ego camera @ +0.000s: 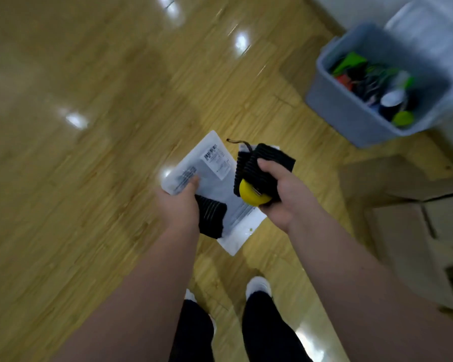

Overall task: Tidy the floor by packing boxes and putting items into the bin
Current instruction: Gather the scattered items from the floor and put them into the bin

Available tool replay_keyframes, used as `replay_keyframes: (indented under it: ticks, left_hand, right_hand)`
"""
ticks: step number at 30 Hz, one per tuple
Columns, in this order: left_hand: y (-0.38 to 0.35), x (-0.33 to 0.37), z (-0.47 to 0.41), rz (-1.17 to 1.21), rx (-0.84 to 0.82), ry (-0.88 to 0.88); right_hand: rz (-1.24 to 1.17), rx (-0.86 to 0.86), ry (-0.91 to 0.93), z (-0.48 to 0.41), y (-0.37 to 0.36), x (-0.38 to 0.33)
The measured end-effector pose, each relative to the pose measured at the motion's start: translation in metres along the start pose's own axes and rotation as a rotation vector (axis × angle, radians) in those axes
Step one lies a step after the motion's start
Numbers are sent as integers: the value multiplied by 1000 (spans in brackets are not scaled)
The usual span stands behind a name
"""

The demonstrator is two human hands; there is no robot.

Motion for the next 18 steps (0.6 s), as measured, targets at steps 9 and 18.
replay_keyframes:
  ticks: [9,18]
  left_hand:
    - [-80,188,133,55,-189,-130]
    - [-230,262,87,39,-450,-172]
  right_hand:
    - [-117,25,184,201,25,-119]
    - [-372,66,268,185,31,-249]
Point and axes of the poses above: each hand's wrist, its own z-axis away from the middle knuckle, its own y-axis out of the back of the hand, x = y × z, the point moved 1 cm from there along -z, towards the middle knuckle, and after that the axes turned 14 degrees about -y, right-handed, at the moved point
